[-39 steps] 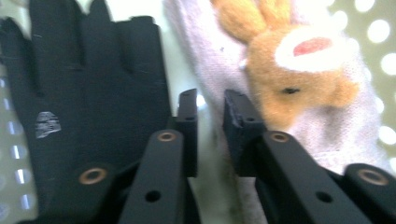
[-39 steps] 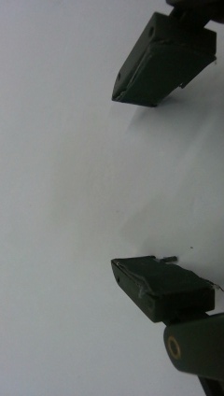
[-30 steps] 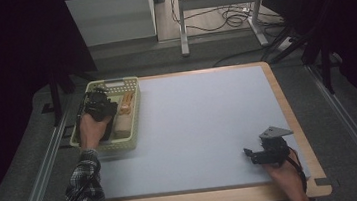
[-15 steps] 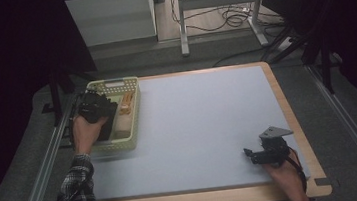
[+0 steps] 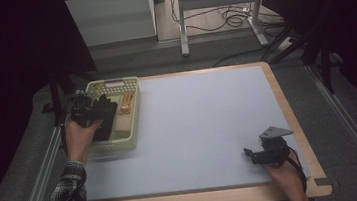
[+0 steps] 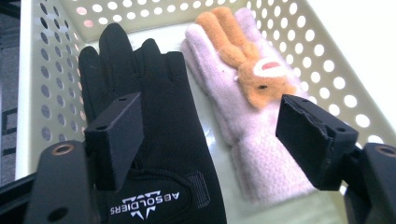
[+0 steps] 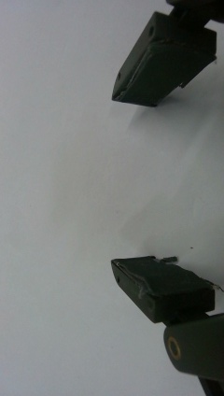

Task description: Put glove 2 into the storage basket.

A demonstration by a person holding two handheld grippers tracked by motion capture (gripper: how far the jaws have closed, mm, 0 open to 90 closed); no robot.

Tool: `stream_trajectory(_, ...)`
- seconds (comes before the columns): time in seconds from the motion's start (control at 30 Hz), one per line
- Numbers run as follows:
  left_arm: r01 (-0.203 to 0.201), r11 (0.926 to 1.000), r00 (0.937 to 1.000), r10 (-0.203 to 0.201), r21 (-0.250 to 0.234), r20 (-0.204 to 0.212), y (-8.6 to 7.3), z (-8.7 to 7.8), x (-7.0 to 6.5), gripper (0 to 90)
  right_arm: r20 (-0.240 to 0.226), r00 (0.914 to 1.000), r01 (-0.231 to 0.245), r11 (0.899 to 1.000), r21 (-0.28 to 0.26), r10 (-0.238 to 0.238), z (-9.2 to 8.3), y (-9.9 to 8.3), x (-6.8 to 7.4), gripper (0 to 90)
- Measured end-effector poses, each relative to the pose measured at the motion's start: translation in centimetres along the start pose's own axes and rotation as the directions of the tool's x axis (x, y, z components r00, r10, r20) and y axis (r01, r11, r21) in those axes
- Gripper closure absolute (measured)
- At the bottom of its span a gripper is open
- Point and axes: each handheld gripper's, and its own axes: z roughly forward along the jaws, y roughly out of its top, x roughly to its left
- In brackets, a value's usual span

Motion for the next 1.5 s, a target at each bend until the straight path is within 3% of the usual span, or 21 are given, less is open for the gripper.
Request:
stream_trajectory(0.7, -0.052, 0.9974, 0.9969, 0.055, -0.050, 0.056, -1.4, -2.2, -1.2, 14.7, 0.001, 1.0000, 0.000, 1.000, 0.000, 0.000, 0.0, 0.0, 0.0, 15.7)
stream_trajectory(1.5, -0.111, 0.9897, 0.9849, 0.121, -0.091, 0.123, -2.6, -3.8, -3.3, 3.7, 0.002, 1.0000, -0.001, 1.000, 0.001, 0.001, 0.0, 0.0, 0.0, 15.6)
